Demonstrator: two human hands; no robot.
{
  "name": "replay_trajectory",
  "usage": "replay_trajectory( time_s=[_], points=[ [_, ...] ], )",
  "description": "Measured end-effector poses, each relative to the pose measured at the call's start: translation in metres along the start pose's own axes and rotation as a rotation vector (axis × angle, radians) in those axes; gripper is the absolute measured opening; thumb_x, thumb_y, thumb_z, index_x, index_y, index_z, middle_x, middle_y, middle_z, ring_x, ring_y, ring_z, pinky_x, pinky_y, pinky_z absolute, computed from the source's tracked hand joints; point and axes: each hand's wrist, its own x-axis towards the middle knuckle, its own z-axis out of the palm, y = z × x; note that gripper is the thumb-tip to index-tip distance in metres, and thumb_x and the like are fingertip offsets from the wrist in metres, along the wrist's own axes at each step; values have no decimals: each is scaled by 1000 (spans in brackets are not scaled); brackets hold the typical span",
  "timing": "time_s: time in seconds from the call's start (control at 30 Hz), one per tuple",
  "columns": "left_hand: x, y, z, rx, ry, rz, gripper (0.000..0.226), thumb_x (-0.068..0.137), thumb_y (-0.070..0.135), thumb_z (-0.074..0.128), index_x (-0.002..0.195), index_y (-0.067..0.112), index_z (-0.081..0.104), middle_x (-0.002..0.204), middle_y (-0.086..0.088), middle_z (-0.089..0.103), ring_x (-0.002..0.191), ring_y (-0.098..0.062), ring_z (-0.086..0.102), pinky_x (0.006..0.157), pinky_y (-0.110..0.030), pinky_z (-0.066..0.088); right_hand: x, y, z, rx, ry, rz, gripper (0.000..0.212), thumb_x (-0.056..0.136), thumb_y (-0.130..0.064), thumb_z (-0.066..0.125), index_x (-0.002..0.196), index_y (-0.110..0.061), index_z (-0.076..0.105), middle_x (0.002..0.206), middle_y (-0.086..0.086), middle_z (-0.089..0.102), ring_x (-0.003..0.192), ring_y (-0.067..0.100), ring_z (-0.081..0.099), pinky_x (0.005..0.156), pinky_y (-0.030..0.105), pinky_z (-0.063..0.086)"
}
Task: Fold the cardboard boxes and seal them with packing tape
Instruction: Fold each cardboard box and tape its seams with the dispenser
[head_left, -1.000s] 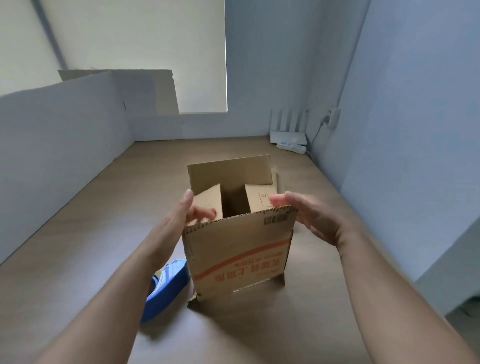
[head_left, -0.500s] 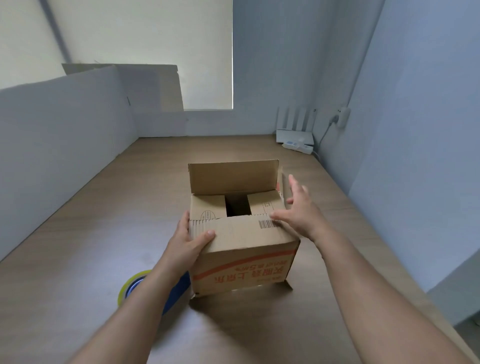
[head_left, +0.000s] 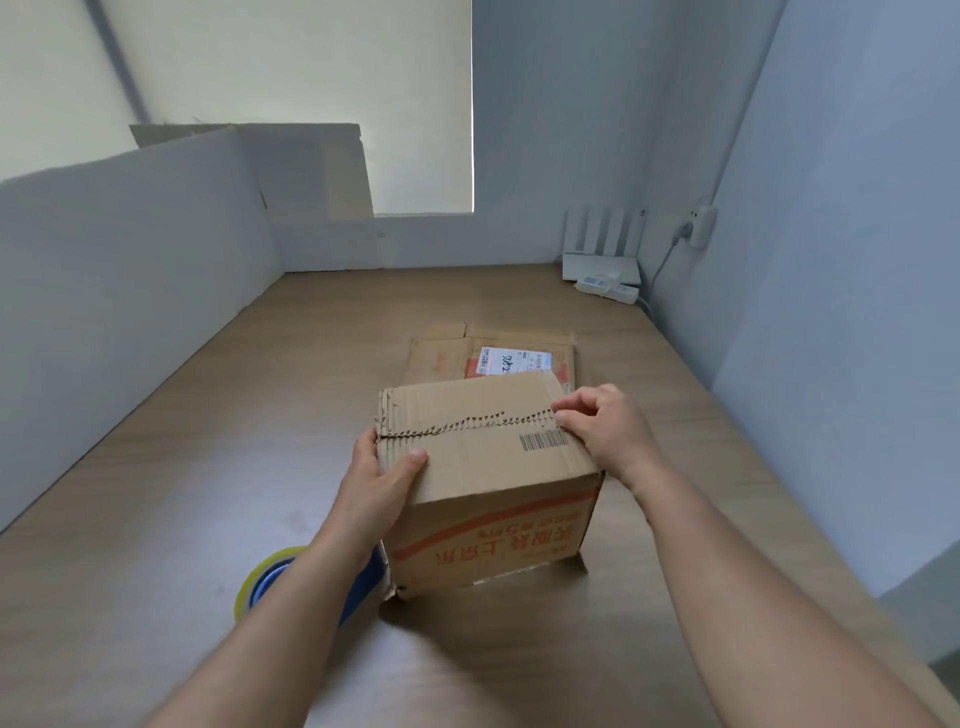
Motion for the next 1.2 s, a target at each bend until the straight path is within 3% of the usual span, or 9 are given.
replay_trajectory(
  time_s=[0.1,0.3,0.43,0.53,0.7,0.87,1.0,1.07,1.2],
  points=[
    [7,2,3,8,61,-107,67,91,60,47,144,21,34,133,-4,51,111,-23,55,81,-36,49,-9,10,8,92,30,5,11,89,-22,63,96,-26,71,104,-5,60,89,6,58,69,17,45],
    [25,10,3,-33,9,-313,70,89,72,32,130,19,54,124,-11,61,109,-34,60,93,-52,50,-34,26,18,173,118,24,22,91,-28,61,110,-28,70,105,-10,70,97,7,63,86,28,52],
    [24,11,24,-40,-12,-349,70,90,69,32,130,16,53,126,-13,58,108,-36,60,82,-52,54,-34,38,3,121,197,23,21,88,-29,64,107,-30,72,100,-13,71,92,5,64,81,25,53],
    [25,3,40,72,-15,-277,62,94,64,30,134,22,51,133,-9,53,119,-33,52,96,-52,47,-32,52,-5,58,195,65,21,87,-26,65,106,-28,73,98,-9,72,88,6,63,73,16,45],
    [33,-23,43,276,-10,-195,63,98,57,23,138,15,48,142,-14,47,129,-33,44,107,-48,38,-35,70,17,-84,125,134,25,91,-30,60,115,-33,68,116,-10,68,105,13,62,82,22,45],
    [54,-26,41,407,4,-238,67,98,59,18,138,14,47,137,-17,49,120,-37,48,90,-45,49,-7,57,21,-210,39,186,28,92,-31,53,117,-36,66,122,-11,65,111,16,58,88,30,49],
    [62,-37,35,575,11,-225,67,99,56,17,135,9,51,136,-19,51,124,-35,47,101,-41,40,-13,64,34,-281,19,158,29,95,-32,48,119,-36,64,123,-11,63,109,16,57,81,28,48],
    [59,-40,36,597,34,-194,62,100,54,17,140,15,45,140,-14,49,128,-33,45,102,-40,35,-14,70,37,-281,46,129,28,96,-34,47,120,-38,62,120,-11,61,105,16,57,75,27,44],
    [56,-39,34,632,49,-15,52,102,46,23,151,42,6,146,-6,42,129,-31,43,96,-40,37,-6,76,37,-307,-47,102,41,99,-34,38,138,-46,40,127,-9,49,108,16,52,77,29,42]
  ],
)
